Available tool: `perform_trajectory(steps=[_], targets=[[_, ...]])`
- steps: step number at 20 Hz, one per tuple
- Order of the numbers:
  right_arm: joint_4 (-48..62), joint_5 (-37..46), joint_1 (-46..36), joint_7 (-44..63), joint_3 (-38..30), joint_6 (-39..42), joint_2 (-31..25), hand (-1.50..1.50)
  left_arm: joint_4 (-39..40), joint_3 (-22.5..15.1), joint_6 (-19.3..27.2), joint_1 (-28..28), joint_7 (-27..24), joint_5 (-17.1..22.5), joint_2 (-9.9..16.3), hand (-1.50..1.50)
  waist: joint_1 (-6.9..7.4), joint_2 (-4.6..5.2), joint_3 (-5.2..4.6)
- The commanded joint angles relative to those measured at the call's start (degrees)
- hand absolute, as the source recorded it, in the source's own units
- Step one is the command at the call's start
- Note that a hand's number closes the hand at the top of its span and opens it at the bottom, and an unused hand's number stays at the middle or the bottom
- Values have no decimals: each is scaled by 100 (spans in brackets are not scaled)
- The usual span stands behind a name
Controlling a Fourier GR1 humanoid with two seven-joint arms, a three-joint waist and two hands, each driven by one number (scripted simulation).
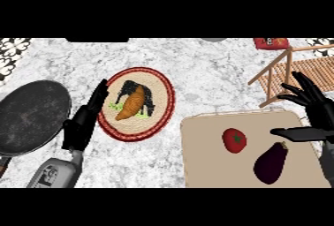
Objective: Pick the tomato from the tray and place it in the tiered shelf
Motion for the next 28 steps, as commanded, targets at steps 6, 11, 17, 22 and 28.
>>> perform_trajectory(steps=[6,11,17,22,28], targets=[[-1485,550,107,1689,594,361,-773,-150,218,161,-192,-32,-46,-69,11,0,-68,7,18],[-2257,835,75,2515,964,1058,-1553,-150,173,232,-163,3,-75,-19,-64,0,-83,3,15],[-3555,1458,-73,4077,1597,994,-1593,-150,245,265,-228,-79,-136,-99,-88,0,-74,4,15],[-4389,1433,553,4500,1187,1346,-1464,-150,-186,324,-276,226,37,-290,-155,0,-41,10,26],[-4659,1811,823,4504,861,1565,-939,-150,-324,475,-439,471,-43,-504,-274,0,-25,16,28]])
